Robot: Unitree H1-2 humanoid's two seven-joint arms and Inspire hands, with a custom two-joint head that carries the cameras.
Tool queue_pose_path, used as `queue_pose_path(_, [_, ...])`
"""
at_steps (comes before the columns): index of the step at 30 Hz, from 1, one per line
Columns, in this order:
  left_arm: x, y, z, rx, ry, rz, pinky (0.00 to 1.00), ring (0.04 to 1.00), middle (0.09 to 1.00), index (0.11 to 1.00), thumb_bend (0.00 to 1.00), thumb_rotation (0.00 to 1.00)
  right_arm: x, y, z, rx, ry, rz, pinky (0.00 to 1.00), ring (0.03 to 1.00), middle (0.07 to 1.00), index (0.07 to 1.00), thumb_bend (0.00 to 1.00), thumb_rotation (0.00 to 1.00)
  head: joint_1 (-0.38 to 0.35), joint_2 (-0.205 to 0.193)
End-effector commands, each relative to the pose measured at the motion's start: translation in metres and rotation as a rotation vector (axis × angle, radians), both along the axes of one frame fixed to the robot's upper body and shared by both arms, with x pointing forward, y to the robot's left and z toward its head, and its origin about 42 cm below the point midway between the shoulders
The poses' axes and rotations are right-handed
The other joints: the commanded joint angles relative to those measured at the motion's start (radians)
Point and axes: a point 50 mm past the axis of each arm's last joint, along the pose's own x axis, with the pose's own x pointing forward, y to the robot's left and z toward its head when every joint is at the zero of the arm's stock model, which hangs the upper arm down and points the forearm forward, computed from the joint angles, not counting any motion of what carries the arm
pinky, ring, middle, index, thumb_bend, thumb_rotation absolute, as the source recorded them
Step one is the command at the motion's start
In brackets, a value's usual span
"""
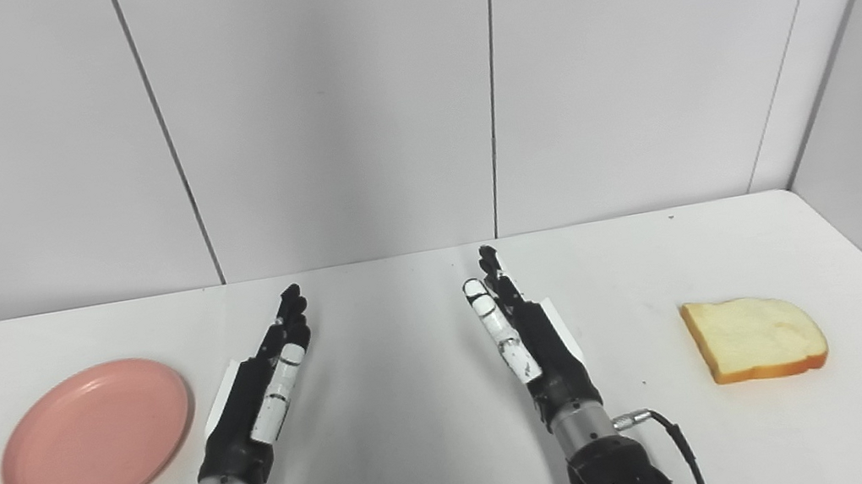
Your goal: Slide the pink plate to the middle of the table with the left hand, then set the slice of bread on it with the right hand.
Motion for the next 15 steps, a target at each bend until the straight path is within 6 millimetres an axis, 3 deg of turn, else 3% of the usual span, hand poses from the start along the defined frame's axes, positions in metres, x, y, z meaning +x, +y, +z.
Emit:
queue_pose_path(1, [0.0041,-0.0043,0.0147,-0.038,-0.054,-0.022,0.99,1.0,1.0,1.0,0.57,1.0,0.0,0.0029,0.0175,0.003,-0.085,0.009,0.98,1.0,1.0,1.0,0.22,1.0,0.001,0.0])
queue_pose_path(15, [0.0034,-0.0054,0.016,-0.041,-0.053,-0.023,1.0,1.0,1.0,1.0,0.55,1.0,0.0008,0.0037,0.0162,0.033,-0.07,0.001,0.99,1.0,1.0,1.0,0.22,1.0,0.001,0.0])
